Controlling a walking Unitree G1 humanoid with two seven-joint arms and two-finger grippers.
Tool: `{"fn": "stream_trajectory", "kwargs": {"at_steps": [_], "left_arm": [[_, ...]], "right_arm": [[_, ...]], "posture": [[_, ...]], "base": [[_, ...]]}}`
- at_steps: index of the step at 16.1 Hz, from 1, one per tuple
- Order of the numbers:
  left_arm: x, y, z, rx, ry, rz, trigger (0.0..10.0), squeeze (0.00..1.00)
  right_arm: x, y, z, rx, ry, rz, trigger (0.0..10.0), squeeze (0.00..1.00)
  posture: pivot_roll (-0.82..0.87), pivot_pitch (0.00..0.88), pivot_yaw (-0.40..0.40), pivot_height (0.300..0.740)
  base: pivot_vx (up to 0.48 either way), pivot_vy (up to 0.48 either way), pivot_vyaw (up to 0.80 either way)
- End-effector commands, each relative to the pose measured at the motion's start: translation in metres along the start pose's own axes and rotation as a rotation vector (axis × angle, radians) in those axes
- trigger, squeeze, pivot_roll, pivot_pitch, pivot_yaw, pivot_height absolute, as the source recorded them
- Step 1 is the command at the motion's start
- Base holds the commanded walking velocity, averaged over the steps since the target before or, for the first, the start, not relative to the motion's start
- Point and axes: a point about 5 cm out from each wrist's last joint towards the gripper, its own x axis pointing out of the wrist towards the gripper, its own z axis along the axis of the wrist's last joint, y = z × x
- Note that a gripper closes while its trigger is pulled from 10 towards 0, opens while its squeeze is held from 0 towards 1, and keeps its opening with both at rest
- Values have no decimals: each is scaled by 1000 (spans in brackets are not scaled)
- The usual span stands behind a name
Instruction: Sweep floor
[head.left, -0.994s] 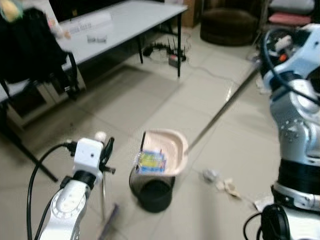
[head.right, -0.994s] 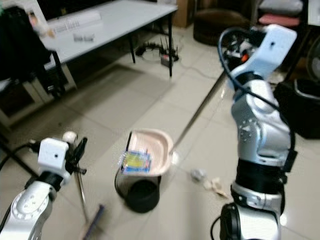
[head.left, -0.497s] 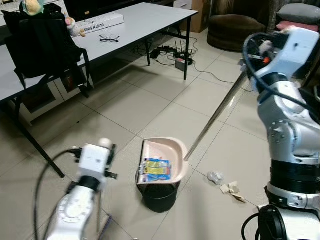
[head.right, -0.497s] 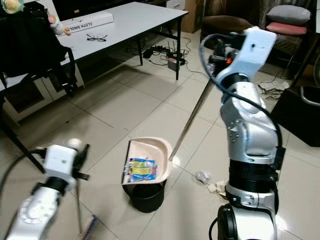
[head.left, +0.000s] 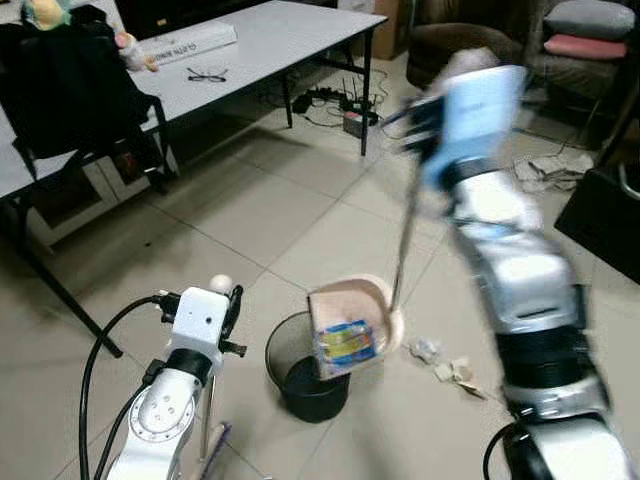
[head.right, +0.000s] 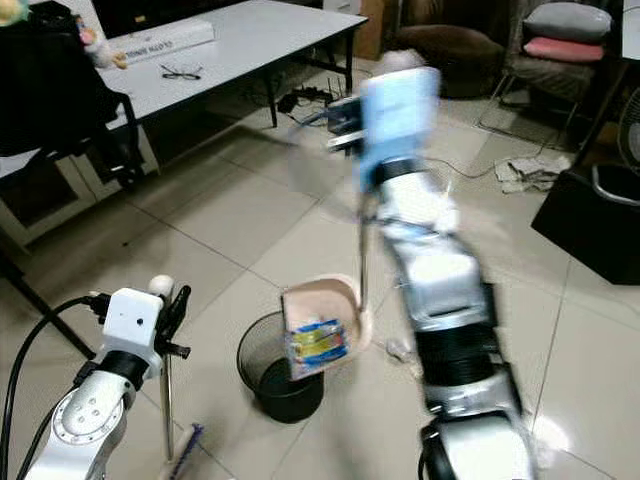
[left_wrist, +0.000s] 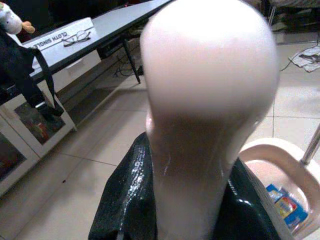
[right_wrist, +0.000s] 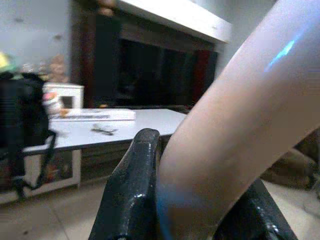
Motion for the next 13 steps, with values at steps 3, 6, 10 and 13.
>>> {"fn": "stream_trajectory", "kwargs": {"at_steps": [3,6,10,13], "left_arm": [[1,6,2,25,-9,17,10000,0],[2,7,1,25,-9,21,10000,0],[4,8,1,20,-9,26,10000,0],[5,9,2,18,-11,32,10000,0]], "right_arm": [[1,35,26,-18,-188,132,10000,0],[-4,57,29,-34,-226,234,10000,0],[-13,82,32,-157,-313,399,10000,0],[-17,91,36,-199,-361,458,10000,0]], "posture": [[-39,0,64,740],[-39,0,60,740],[-37,0,54,740],[-36,0,49,740]], "base": [[0,0,0],[0,0,0],[0,0,0],[0,0,0]]}}
